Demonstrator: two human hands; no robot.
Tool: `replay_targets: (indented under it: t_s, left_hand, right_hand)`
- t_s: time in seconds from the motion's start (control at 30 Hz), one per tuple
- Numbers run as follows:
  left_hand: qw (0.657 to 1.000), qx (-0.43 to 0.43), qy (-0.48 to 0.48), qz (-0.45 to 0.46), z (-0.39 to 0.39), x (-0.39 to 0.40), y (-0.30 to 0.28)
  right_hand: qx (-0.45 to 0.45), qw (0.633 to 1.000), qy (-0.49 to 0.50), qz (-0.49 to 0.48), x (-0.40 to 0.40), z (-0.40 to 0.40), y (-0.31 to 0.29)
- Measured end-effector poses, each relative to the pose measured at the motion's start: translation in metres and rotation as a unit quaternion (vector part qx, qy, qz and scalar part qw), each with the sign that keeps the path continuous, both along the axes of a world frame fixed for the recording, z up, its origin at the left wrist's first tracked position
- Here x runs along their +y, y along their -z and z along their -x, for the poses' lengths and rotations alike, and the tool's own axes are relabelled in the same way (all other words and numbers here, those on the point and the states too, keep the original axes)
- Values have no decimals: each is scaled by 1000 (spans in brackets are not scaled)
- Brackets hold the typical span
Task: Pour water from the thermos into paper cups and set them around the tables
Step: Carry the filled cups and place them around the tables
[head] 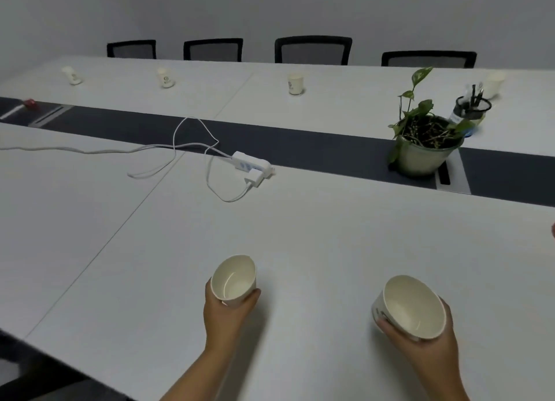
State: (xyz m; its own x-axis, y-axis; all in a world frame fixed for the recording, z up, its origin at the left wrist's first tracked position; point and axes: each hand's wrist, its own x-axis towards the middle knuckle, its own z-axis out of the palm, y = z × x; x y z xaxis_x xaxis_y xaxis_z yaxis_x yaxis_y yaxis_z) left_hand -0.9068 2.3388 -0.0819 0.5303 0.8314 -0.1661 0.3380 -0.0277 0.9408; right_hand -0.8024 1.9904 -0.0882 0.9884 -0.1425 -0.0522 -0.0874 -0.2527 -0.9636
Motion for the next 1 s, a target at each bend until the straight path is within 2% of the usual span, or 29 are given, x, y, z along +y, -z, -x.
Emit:
replay_targets:
  t_s: [0.3, 0.47, 0.7, 0.87, 1.0]
  left_hand:
    - [1000, -2, -24, 17, -111, 68, 17]
    - [998, -19, -57, 19, -145, 89, 32]
    - [997, -21, -76, 18, -149, 105, 43]
    - [1000, 18, -16, 0, -127, 99, 58]
    - [995, 98, 8, -31, -95, 68, 79]
  right_hand:
    - [61, 994, 86, 39, -5, -9, 8]
    - [80, 989, 117, 50, -16, -7, 21]
    - [46, 991, 106, 71, -18, -18, 33]
    - [55, 989, 125, 56, -16, -26, 32]
    - [36, 987, 152, 41, -20, -35, 25]
